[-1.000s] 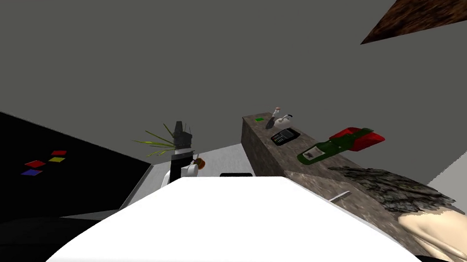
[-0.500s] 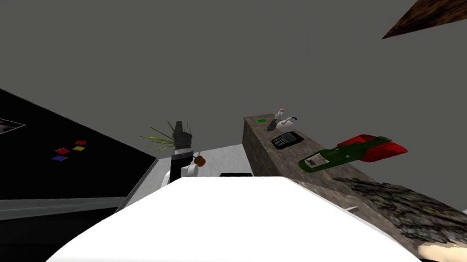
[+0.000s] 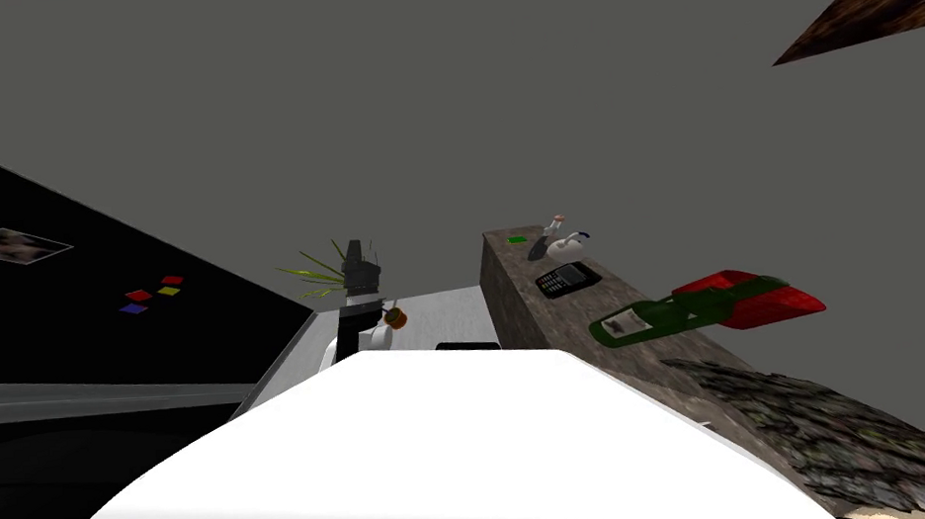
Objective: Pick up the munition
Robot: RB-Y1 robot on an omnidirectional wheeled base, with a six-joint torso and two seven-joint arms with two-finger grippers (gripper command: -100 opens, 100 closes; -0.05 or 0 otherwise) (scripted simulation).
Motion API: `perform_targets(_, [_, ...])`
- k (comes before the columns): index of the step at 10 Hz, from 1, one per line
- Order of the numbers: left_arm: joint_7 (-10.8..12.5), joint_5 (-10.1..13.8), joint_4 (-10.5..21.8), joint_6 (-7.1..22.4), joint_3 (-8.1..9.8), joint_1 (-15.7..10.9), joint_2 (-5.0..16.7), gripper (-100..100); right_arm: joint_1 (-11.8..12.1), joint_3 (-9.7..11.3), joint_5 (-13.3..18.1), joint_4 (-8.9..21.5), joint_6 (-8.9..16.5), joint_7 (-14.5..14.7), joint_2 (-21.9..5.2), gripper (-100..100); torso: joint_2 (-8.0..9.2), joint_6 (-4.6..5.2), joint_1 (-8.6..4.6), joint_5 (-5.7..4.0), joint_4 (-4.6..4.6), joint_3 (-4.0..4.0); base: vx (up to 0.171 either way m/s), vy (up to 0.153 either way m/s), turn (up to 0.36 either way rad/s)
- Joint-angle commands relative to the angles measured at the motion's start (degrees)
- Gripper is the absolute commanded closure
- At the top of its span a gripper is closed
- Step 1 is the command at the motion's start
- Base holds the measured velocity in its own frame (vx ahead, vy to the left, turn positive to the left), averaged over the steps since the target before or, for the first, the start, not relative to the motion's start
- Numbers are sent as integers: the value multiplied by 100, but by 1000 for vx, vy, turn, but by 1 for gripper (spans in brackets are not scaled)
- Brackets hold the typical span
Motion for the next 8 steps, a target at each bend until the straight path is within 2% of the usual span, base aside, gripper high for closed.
perform_targets(1, [0,0,0,0,0,0,0,0,-202,89,-40,178,-23,10,3,-100,0,0,0,0,0,0,-9,14,76])
perform_targets(5, [0,0,0,0,-1,0,0,0,-673,296,-134,594,-75,32,11,-100,7,0,13,-3,3,5,-15,29,59])
perform_targets(6, [0,0,0,0,-1,0,-1,0,-581,250,-127,531,-48,50,8,-100,7,-4,-6,-38,11,9,-6,11,9])
perform_targets(7, [0,0,0,0,0,0,0,0,-593,253,-122,544,-51,45,10,100,6,-3,-21,-45,12,9,0,0,0])
perform_targets(8, [0,0,0,0,0,0,0,0,-591,253,-123,543,-51,45,10,100,5,-3,-27,-47,12,8,-3,0,-12])
